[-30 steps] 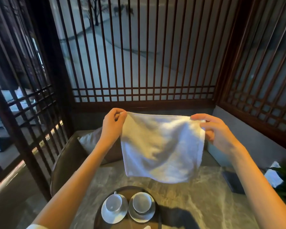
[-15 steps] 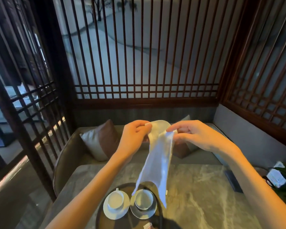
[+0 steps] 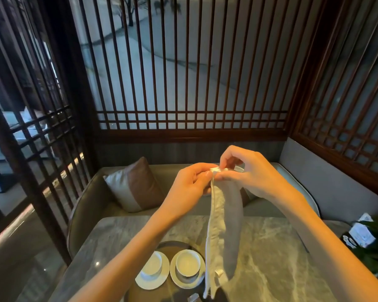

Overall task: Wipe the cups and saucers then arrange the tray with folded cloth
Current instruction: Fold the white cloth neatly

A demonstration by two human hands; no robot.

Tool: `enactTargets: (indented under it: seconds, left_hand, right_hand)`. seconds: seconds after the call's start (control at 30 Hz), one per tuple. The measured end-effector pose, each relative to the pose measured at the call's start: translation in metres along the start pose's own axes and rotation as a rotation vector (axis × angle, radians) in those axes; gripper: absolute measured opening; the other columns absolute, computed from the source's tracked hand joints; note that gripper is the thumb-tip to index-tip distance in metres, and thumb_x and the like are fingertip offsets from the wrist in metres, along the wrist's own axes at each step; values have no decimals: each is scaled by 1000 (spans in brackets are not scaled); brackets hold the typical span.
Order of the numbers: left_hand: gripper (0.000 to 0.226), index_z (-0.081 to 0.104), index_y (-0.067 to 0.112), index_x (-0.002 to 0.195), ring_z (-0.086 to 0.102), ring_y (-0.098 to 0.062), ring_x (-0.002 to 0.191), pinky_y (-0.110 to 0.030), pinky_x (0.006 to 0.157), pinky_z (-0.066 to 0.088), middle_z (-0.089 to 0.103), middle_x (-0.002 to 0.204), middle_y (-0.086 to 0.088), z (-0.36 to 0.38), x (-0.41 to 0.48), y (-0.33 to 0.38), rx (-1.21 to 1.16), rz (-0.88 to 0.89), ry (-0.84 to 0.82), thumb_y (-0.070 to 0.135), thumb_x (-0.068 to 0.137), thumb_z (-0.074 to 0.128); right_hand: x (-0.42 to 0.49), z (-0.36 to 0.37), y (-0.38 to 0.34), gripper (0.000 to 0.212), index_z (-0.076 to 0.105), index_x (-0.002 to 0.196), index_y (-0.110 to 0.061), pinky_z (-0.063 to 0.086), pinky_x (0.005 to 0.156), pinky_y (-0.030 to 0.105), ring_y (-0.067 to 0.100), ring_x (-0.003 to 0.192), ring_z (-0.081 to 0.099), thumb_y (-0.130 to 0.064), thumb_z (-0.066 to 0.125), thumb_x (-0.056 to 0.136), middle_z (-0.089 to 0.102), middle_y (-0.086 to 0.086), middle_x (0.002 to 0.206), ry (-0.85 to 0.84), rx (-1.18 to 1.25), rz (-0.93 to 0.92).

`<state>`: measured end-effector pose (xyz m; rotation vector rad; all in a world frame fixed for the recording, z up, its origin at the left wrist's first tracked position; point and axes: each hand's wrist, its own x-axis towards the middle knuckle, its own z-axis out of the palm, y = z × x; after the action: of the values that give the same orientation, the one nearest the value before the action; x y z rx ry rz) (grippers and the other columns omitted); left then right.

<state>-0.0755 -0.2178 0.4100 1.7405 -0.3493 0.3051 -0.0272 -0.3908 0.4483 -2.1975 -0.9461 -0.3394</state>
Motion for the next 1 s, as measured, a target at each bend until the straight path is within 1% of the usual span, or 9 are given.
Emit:
enactTargets:
  seconds: [0.2,0.43,0.5,0.57,0.63,0.7,0.8,0.9,1.0]
  left_hand:
    - [22,65,42,102,72,-3,94,-13,74,57,75,94,19,-3,-2,4,22,51,-45,25,89,69]
    - [29,67,29,108,72,-5,93,-21,85,59,75,99,9,-16,5,6,216,86,-72,15,83,75]
    - [27,68,23,110,72,-7,94,-23,87,59,75,101,4,-20,7,9,218,88,-80,9,86,70]
    - [26,68,24,105,73,-9,95,-25,86,59,76,101,2,-28,8,10,147,65,-66,4,88,67]
    - [26,68,27,101,73,-8,92,-22,81,59,76,97,3,-39,9,8,71,28,-23,4,89,65]
    - [25,69,25,100,73,-7,88,-19,76,58,76,92,4,-49,9,5,52,10,10,2,90,63]
    - [19,68,21,103,71,-4,91,-22,80,59,73,94,8,-51,11,-2,291,39,42,7,93,60]
    - [17,67,19,108,68,-7,97,-25,86,58,71,101,5,-43,13,-5,401,72,103,12,96,57]
    - [21,66,22,106,69,-6,98,-27,87,57,72,102,5,-39,17,-3,299,53,107,7,95,56]
  right_hand:
    - [0,1,0,19,58,75,-40,46,64,17,3,76,58,-35,75,81,63,-14,78,6,24,9]
    - [2,4,5,14,61,77,-40,45,65,11,-2,73,57,-43,75,78,64,-18,79,-55,167,50]
    - [-2,1,12,14,62,83,-38,42,80,9,-6,94,54,-50,69,80,63,-22,92,-104,195,48]
    - [-8,-4,27,21,62,85,-41,26,100,13,-6,124,34,-61,59,78,54,-29,117,-162,69,58]
    - [-15,-10,39,24,63,82,-41,15,106,19,-8,130,24,-63,55,77,47,-28,131,-249,-12,115]
    - [-22,-17,44,28,69,80,-35,27,102,23,-12,117,41,-59,55,80,58,-24,120,-311,24,176]
    - [-25,-28,44,24,73,80,-34,42,82,23,0,92,62,-50,59,89,70,-12,94,-211,73,174]
    - [-20,-32,43,8,72,89,-36,50,79,22,4,88,66,-38,65,91,71,-11,93,-8,97,103]
    - [-16,-28,45,16,68,103,-40,46,75,9,4,83,65,-33,69,88,69,-9,90,110,85,103]
